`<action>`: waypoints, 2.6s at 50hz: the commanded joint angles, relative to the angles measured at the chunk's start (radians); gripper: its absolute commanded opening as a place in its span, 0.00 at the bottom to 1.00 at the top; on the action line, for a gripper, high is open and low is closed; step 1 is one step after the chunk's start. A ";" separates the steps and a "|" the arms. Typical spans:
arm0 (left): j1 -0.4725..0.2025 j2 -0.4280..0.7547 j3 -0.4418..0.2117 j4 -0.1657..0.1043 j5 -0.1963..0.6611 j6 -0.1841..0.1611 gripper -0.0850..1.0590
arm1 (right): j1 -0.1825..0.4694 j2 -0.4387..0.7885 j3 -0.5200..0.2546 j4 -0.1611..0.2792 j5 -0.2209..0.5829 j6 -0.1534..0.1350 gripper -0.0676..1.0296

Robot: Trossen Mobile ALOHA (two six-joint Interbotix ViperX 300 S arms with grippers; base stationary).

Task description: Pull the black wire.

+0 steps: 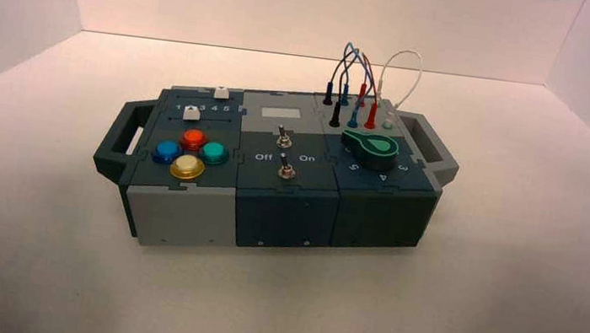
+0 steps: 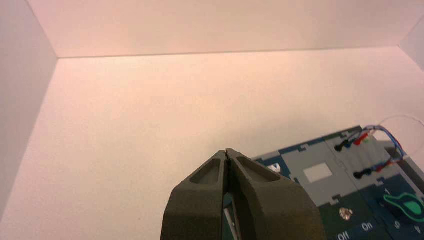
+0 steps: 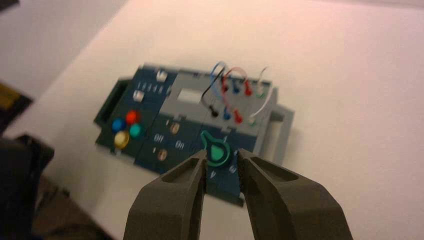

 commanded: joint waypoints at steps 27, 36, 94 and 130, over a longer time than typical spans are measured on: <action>-0.383 0.295 -0.084 0.005 0.109 0.005 0.05 | 0.067 0.291 -0.106 -0.002 -0.025 -0.055 0.37; -0.443 0.368 -0.112 0.008 0.103 0.011 0.05 | 0.115 0.359 -0.107 0.000 -0.071 -0.052 0.37; -0.591 0.423 -0.114 -0.015 0.095 -0.002 0.05 | 0.206 0.801 -0.278 -0.049 -0.212 -0.040 0.46; -0.591 0.428 -0.109 -0.009 0.087 0.006 0.05 | 0.196 0.974 -0.344 -0.057 -0.267 -0.038 0.45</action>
